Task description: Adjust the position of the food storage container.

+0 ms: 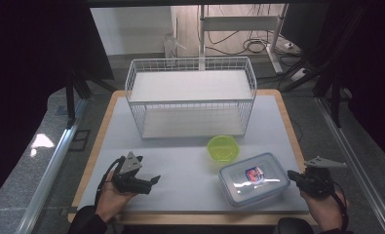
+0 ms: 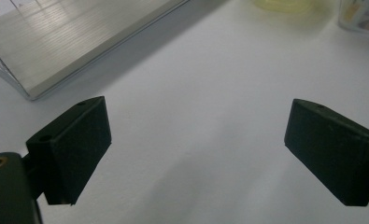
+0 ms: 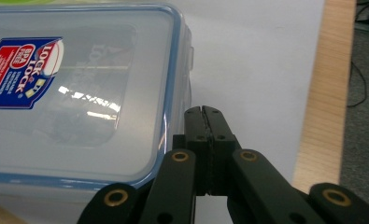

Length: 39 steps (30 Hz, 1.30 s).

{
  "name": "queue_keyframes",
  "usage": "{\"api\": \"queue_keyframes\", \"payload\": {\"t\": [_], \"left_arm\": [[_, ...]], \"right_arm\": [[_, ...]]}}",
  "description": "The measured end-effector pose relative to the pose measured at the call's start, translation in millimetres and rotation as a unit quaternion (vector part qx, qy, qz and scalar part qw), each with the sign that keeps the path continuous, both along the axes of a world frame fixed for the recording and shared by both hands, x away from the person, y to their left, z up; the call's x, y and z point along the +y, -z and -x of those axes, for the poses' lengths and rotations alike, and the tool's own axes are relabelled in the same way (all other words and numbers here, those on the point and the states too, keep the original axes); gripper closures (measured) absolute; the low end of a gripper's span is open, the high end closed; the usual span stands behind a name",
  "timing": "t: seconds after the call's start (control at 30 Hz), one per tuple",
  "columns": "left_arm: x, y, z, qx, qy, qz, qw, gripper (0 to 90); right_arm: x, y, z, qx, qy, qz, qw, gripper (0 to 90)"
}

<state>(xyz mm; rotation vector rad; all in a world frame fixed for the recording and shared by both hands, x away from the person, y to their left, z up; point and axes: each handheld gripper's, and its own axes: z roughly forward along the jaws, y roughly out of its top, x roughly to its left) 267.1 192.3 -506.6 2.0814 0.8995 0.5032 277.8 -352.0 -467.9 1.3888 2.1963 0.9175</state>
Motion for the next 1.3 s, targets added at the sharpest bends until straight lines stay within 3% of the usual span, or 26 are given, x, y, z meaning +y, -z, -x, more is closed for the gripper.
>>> {"api": "queue_keyframes", "payload": {"t": [0.27, 0.47, 0.53, 0.7, 0.87, 1.0, 1.07, 1.17, 1.27, 1.3], "left_arm": [[-4.0, -0.1, 1.4, 0.005, 0.003, 0.001, 1.0, 10.3], [-8.0, -0.6, 3.4, 0.014, 0.012, 0.001, 0.9998, 13.5], [-9.9, -0.4, 5.5, 0.024, 0.019, 0.009, 0.9995, 16.2], [-20.7, 1.1, 13.7, 0.042, 0.048, 0.005, 0.998, 23.0], [-31.5, 2.6, 21.8, 0.062, 0.074, 0.01, 0.9952, 42.0], [-39.5, 5.0, 26.9, 0.085, 0.095, 0.012, 0.9918, 58.6], [-41.4, 6.6, 28.6, 0.101, 0.107, 0.015, 0.989, 67.8], [-42.3, 9.5, 32.4, 0.122, 0.108, 0.021, 0.9864, 76.9], [-40.2, 10.2, 35.4, 0.129, 0.103, 0.023, 0.986, 79.3], [-37.9, 9.5, 36.5, 0.127, 0.095, 0.024, 0.987, 79.9]], "right_arm": [[16.7, 1.2, 5.1, 0.01, -0.032, -0.014, 0.9993, 90.0], [33.0, 2.4, 6.4, 0.025, -0.068, -0.03, 0.9969, 90.0], [38.4, 2.7, 7.0, 0.03, -0.078, -0.033, 0.9959, 90.0], [51.8, 4.0, 7.8, 0.043, -0.106, -0.045, 0.9924, 90.0], [68.9, 6.0, 7.7, 0.053, -0.139, -0.056, 0.9873, 90.0], [80.3, 7.3, 7.4, 0.058, -0.156, -0.063, 0.984, 90.0], [86.3, 7.9, 7.5, 0.065, -0.166, -0.068, 0.9817, 90.0], [97.4, 9.3, 7.6, 0.07, -0.182, -0.074, 0.9781, 90.0], [107.7, 10.1, 7.5, 0.075, -0.194, -0.078, 0.9751, 90.0], [111.7, 10.6, 7.4, 0.076, -0.199, -0.08, 0.9738, 90.0]]}}
